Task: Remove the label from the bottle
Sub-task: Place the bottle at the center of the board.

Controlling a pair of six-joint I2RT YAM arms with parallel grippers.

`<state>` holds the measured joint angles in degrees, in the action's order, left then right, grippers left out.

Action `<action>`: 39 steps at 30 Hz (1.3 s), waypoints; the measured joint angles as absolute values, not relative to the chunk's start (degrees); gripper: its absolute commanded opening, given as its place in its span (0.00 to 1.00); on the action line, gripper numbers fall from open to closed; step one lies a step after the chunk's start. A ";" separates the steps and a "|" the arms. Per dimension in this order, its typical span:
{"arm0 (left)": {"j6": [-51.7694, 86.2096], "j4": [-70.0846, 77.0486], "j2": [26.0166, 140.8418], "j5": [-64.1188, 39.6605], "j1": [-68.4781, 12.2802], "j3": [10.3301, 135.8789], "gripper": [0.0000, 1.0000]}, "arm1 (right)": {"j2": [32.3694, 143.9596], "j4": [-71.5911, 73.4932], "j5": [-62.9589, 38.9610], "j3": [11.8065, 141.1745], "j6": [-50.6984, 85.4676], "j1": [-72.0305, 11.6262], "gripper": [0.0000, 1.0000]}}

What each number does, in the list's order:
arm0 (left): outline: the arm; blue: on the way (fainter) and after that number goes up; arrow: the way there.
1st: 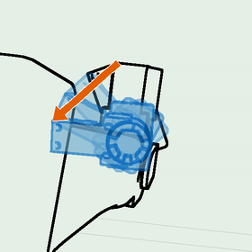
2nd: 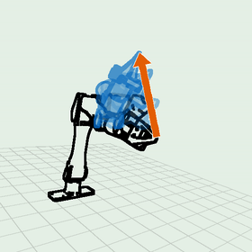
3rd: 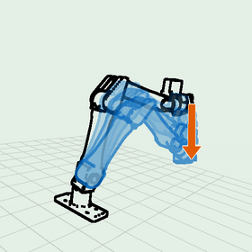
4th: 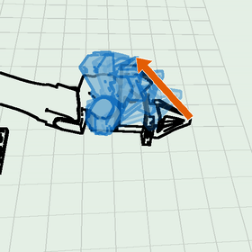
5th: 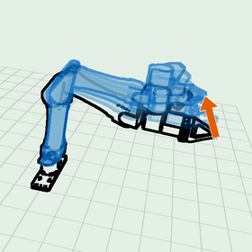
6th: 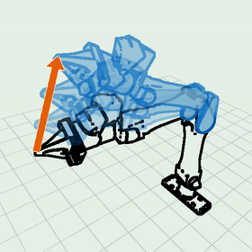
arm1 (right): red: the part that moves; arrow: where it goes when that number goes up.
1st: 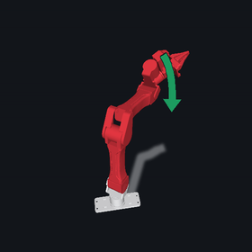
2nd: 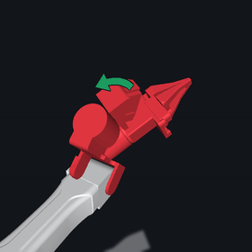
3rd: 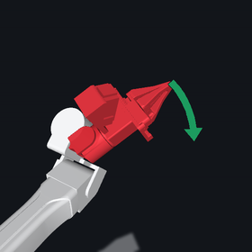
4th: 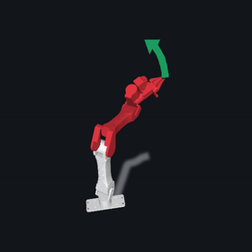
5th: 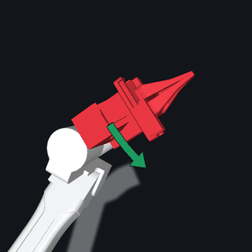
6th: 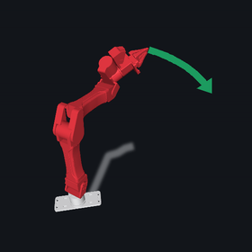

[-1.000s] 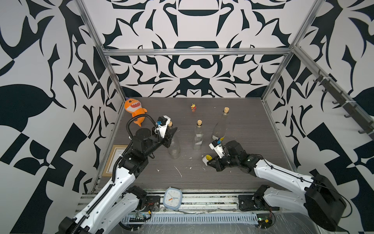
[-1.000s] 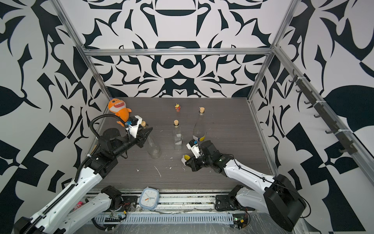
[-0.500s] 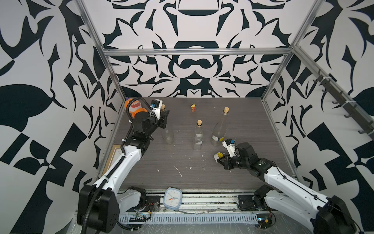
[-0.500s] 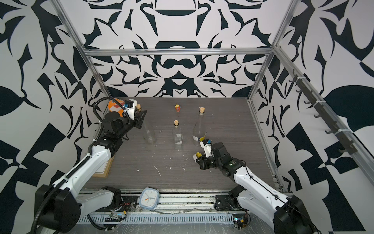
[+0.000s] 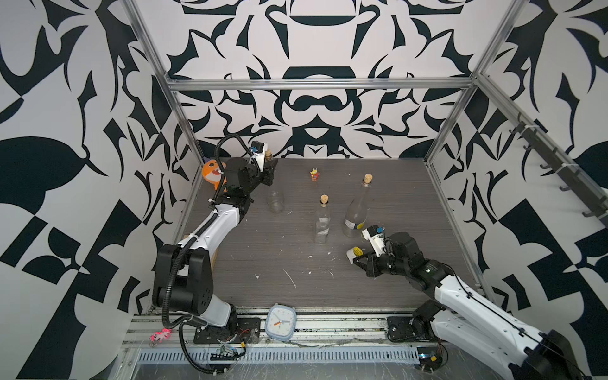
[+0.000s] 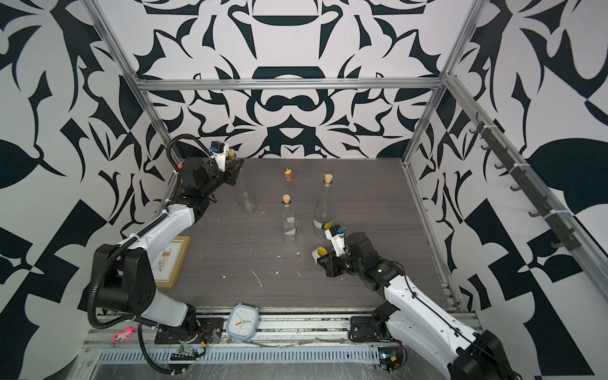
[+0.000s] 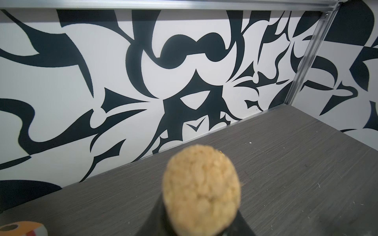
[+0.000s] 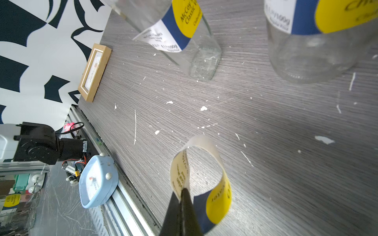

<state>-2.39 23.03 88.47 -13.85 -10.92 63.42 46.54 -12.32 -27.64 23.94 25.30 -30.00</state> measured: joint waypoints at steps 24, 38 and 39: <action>-1.65 17.50 93.32 -16.16 -10.72 67.70 0.99 | 45.30 -15.53 -26.39 25.56 24.53 -29.98 0.00; -2.90 12.43 86.21 -15.35 -10.61 68.90 0.99 | 42.11 -19.44 -26.24 28.27 23.38 -29.98 0.00; -3.01 11.64 84.77 -15.16 -10.61 68.86 0.99 | 41.87 -19.84 -25.61 28.58 23.40 -29.98 0.00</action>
<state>-3.01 11.64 84.77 -15.16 -10.61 68.86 41.87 -19.84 -25.61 28.58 23.40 -29.98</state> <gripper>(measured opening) 0.992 0.043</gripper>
